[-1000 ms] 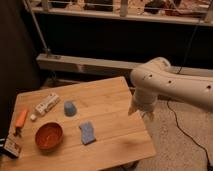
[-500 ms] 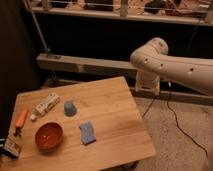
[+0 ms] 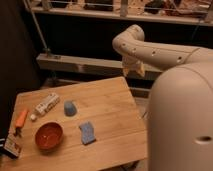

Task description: Move the arm in a circular motion

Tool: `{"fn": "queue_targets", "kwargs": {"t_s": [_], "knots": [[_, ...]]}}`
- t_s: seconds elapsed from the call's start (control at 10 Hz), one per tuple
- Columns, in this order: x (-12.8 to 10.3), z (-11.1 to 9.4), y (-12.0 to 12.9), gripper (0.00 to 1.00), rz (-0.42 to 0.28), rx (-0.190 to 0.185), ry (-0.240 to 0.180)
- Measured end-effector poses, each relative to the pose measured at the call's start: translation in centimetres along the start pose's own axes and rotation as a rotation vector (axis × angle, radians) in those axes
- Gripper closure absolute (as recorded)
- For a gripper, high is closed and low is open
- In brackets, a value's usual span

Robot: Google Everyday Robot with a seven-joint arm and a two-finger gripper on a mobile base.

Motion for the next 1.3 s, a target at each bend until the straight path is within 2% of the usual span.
{"fn": "queue_targets", "kwargs": {"t_s": [0.3, 0.4, 0.6, 0.9, 1.1, 1.3], "knots": [[-1.6, 1.6, 10.4, 0.35, -0.14, -0.062, 0.03], [-1.5, 2.0, 14.9, 0.35, -0.194, -0.092, 0.046], [-0.8, 2.3, 20.7, 0.35, -0.288, -0.122, 0.067], [2.2, 1.3, 29.4, 0.35, -0.491, -0.152, 0.086], [5.8, -1.0, 35.0, 0.35, -0.647, -0.192, 0.086], [9.7, -3.6, 37.8, 0.35, -0.764, -0.24, 0.083]]}}
